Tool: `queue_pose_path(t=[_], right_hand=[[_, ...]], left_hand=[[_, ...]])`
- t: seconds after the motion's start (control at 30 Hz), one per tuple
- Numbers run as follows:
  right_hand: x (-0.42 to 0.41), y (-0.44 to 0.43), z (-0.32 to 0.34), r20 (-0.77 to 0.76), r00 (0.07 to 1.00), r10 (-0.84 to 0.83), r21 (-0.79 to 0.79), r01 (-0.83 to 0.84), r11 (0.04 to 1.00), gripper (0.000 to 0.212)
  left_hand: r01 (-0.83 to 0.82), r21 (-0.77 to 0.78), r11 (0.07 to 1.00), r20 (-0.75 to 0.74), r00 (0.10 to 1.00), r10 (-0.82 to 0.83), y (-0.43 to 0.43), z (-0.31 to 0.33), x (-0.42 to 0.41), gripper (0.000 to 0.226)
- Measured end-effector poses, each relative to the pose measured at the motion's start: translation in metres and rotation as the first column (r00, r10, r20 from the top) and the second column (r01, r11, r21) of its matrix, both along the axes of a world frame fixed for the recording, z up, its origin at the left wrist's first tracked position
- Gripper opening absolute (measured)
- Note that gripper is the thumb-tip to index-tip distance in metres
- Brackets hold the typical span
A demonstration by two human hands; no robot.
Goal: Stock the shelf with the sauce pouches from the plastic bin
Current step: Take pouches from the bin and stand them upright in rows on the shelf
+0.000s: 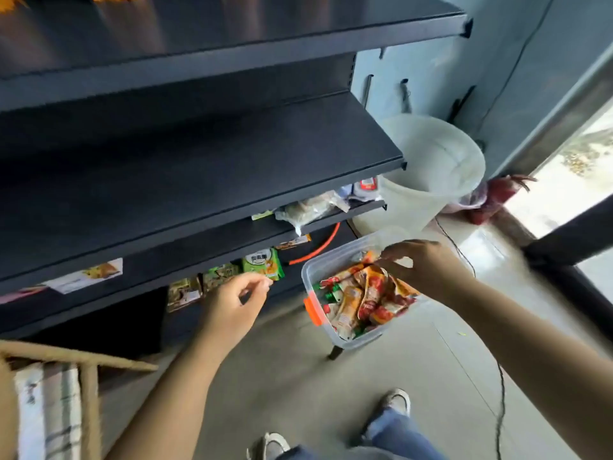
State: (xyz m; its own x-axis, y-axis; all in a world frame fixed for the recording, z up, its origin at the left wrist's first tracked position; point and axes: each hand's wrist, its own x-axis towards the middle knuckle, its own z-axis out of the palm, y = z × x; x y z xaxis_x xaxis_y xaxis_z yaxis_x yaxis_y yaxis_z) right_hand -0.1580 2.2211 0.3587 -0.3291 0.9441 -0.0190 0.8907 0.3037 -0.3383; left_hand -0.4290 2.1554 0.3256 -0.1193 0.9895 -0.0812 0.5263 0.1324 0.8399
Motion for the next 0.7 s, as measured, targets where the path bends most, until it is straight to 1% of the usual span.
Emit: queue_pose_path(t=[0.03,0.07,0.1,0.2,0.3,0.37,0.4,0.5,0.57,0.63,0.7], right_hand=[[0.011,0.004,-0.006,0.008,1.0,-0.017,-0.028,0.017,0.999,0.021],[0.027,0.011,-0.015,0.011,1.0,-0.028,-0.054,0.029,0.998,0.022],[0.04,0.02,-0.024,0.014,0.999,-0.034,-0.088,0.035,0.995,0.024],[0.076,0.056,-0.058,0.025,1.0,0.013,-0.196,-0.008,0.981,0.028],[0.103,0.096,-0.092,0.005,0.998,0.061,-0.327,-0.056,0.943,0.028],[0.116,0.121,-0.115,0.005,0.996,0.092,-0.372,-0.083,0.924,0.028],[0.121,0.134,-0.129,0.013,0.995,0.102,-0.396,-0.088,0.914,0.028],[0.131,0.167,-0.181,0.028,0.995,0.099,-0.476,-0.074,0.876,0.028],[0.135,0.181,-0.216,0.07,0.992,0.104,-0.526,-0.052,0.849,0.029],[0.134,0.192,-0.251,0.12,0.984,0.132,-0.568,-0.041,0.822,0.03],[0.127,0.2,-0.28,0.163,0.971,0.176,-0.594,-0.046,0.803,0.031]], left_hand=[[0.018,-0.031,0.999,0.002,1.0,-0.018,0.002,-0.008,0.01,0.017],[0.032,-0.058,0.998,-0.005,0.999,-0.032,0.007,-0.019,0.024,0.026],[0.031,-0.082,0.996,-0.014,0.999,-0.032,0.014,-0.029,0.037,0.03],[-0.016,-0.162,0.987,-0.041,0.999,0.01,0.038,-0.057,0.079,0.024],[-0.143,-0.279,0.95,-0.068,0.989,0.129,0.054,-0.092,0.121,0.017],[-0.254,-0.339,0.906,-0.069,0.967,0.245,0.06,-0.116,0.142,0.01],[-0.306,-0.359,0.882,-0.071,0.951,0.301,0.063,-0.132,0.151,0.011],[-0.405,-0.404,0.82,-0.091,0.91,0.405,0.07,-0.177,0.173,0.012],[-0.451,-0.424,0.785,-0.129,0.889,0.44,0.073,-0.205,0.18,0.015],[-0.495,-0.405,0.769,-0.185,0.868,0.461,0.078,-0.233,0.182,0.019],[-0.547,-0.372,0.75,-0.241,0.837,0.491,0.086,-0.259,0.179,0.029]])
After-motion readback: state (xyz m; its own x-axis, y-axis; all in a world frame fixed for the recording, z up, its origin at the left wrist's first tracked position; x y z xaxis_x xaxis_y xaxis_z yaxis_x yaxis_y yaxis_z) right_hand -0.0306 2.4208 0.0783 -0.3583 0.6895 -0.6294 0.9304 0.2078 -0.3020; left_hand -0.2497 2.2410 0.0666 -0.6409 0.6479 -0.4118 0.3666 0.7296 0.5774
